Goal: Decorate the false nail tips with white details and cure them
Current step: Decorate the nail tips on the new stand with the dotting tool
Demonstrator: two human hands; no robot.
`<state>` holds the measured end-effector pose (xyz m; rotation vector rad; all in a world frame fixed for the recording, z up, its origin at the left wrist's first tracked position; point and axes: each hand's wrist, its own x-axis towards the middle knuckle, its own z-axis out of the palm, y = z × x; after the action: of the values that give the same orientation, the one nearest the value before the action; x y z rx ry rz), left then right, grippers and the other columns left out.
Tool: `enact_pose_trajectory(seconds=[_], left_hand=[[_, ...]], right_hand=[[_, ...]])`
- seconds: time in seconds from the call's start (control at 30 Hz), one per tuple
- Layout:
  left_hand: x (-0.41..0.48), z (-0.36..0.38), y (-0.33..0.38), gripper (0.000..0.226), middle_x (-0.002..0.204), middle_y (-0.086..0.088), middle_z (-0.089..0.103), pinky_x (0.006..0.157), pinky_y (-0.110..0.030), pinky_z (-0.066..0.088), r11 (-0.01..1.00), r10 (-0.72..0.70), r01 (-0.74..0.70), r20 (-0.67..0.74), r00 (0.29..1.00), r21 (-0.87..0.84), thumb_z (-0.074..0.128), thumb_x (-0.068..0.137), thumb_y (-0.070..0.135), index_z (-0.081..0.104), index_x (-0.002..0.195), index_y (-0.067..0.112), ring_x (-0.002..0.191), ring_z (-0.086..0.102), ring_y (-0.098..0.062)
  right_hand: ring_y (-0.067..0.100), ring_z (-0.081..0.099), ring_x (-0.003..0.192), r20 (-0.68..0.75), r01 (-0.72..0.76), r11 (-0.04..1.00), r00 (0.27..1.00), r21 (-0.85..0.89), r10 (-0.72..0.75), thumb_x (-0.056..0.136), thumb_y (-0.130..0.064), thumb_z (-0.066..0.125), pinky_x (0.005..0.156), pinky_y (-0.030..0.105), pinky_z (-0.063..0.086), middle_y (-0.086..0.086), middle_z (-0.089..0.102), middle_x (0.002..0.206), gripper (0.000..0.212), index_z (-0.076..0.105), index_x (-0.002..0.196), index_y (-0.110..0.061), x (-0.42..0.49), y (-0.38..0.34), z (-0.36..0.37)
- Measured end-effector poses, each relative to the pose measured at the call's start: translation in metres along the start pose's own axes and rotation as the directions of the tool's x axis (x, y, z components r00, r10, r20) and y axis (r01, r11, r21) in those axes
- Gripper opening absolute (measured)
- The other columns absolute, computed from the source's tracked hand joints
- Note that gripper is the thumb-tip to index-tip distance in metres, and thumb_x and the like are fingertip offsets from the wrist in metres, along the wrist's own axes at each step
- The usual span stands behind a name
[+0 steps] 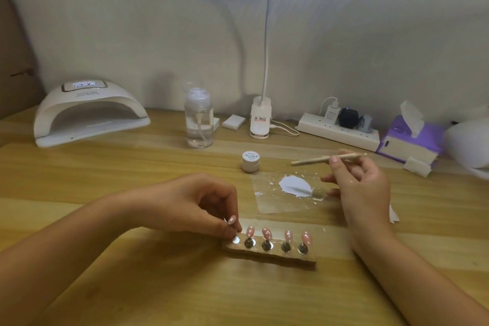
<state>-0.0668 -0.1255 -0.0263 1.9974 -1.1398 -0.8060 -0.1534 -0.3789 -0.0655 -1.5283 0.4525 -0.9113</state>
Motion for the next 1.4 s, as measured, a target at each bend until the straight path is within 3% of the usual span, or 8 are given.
enact_pose_trajectory(seconds=[0.13, 0.4, 0.6, 0.73, 0.87, 1.0, 1.2, 1.4], left_hand=[[0.002, 0.000, -0.003, 0.013, 0.100, 0.006, 0.075, 0.079, -0.019, 0.053, 0.998, 0.006, -0.013, -0.121, 0.993, -0.057, 0.075, 0.086, 0.017, 0.069, 0.098, 0.013, 0.094, 0.071, -0.008], [0.028, 0.014, -0.012, 0.010, 0.095, 0.005, 0.077, 0.079, -0.017, 0.055, 0.983, -0.005, -0.077, -0.443, 0.896, -0.168, 0.078, 0.082, 0.016, 0.072, 0.087, 0.022, 0.091, 0.072, -0.011], [0.059, 0.016, -0.004, 0.012, 0.093, 0.007, 0.077, 0.071, -0.012, 0.051, 0.978, 0.005, -0.092, -0.422, 0.907, -0.187, 0.076, 0.084, 0.016, 0.075, 0.088, 0.027, 0.082, 0.070, -0.004], [0.073, 0.029, -0.008, 0.013, 0.085, 0.018, 0.074, 0.064, -0.017, 0.047, 0.993, 0.084, -0.111, -0.476, 0.876, -0.030, 0.077, 0.084, 0.017, 0.074, 0.085, 0.030, 0.063, 0.060, 0.000], [0.073, 0.035, -0.015, 0.014, 0.060, 0.032, 0.061, 0.052, -0.003, 0.032, 0.984, 0.173, -0.169, -0.498, 0.849, 0.054, 0.075, 0.085, 0.010, 0.073, 0.084, 0.024, 0.047, 0.050, 0.008], [0.077, 0.035, -0.017, 0.018, 0.076, 0.030, 0.067, 0.057, -0.011, 0.038, 0.982, 0.189, -0.161, -0.498, 0.846, 0.100, 0.076, 0.084, 0.014, 0.073, 0.084, 0.032, 0.051, 0.051, 0.004], [0.079, 0.035, -0.023, 0.015, 0.069, 0.034, 0.062, 0.054, -0.008, 0.036, 0.974, 0.217, -0.158, -0.475, 0.853, 0.162, 0.076, 0.084, 0.018, 0.073, 0.085, 0.033, 0.051, 0.051, 0.005], [0.081, 0.035, -0.025, 0.014, 0.079, 0.030, 0.066, 0.058, -0.016, 0.037, 0.971, 0.228, -0.160, -0.482, 0.846, 0.178, 0.077, 0.083, 0.022, 0.073, 0.084, 0.036, 0.052, 0.051, 0.001]], right_hand=[[-0.003, 0.056, 0.057, -0.013, -0.119, 0.991, 0.993, 0.055, 0.120, 0.092, -0.032, 0.068, 0.046, 0.014, 0.047, -0.014, 0.064, 0.066, 0.011, 0.070, 0.085, -0.024, 0.002, 0.000, -0.002], [0.005, 0.040, 0.036, 0.022, -0.225, 0.967, 0.974, 0.122, 0.224, 0.104, -0.030, 0.039, 0.035, 0.016, 0.033, -0.002, 0.057, 0.046, 0.022, 0.043, 0.085, -0.018, 0.004, -0.002, 0.001], [0.011, 0.045, 0.060, 0.011, -0.138, 0.990, 0.990, -0.002, 0.138, 0.091, -0.025, 0.071, 0.057, 0.027, 0.038, 0.006, 0.051, 0.076, 0.023, 0.048, 0.089, -0.019, 0.006, 0.004, 0.001], [0.014, 0.041, 0.056, 0.030, -0.120, 0.991, 0.992, -0.058, 0.122, 0.091, -0.016, 0.063, 0.054, 0.029, 0.034, 0.002, 0.048, 0.061, 0.026, 0.043, 0.075, -0.020, 0.008, 0.008, 0.001], [0.011, 0.052, 0.047, 0.165, -0.084, 0.991, 0.981, -0.108, 0.101, 0.096, -0.019, 0.054, 0.048, 0.025, 0.042, 0.002, 0.070, 0.061, 0.013, 0.048, 0.086, -0.016, 0.004, 0.005, 0.004], [0.016, 0.050, 0.053, 0.195, -0.015, 0.975, 0.979, -0.223, 0.059, 0.084, -0.017, 0.063, 0.060, 0.035, 0.041, 0.005, 0.065, 0.054, 0.019, 0.046, 0.077, -0.013, -0.001, 0.005, 0.004], [0.009, 0.043, 0.044, 0.208, 0.009, 0.946, 0.976, -0.324, 0.062, 0.079, -0.017, 0.060, 0.055, 0.030, 0.035, 0.002, 0.052, 0.048, 0.021, 0.042, 0.071, -0.010, 0.001, 0.009, 0.003], [0.015, 0.040, 0.054, 0.177, 0.003, 0.939, 0.982, -0.343, 0.061, 0.079, -0.019, 0.059, 0.055, 0.031, 0.033, 0.005, 0.050, 0.055, 0.021, 0.042, 0.071, -0.009, 0.003, 0.010, 0.002]])
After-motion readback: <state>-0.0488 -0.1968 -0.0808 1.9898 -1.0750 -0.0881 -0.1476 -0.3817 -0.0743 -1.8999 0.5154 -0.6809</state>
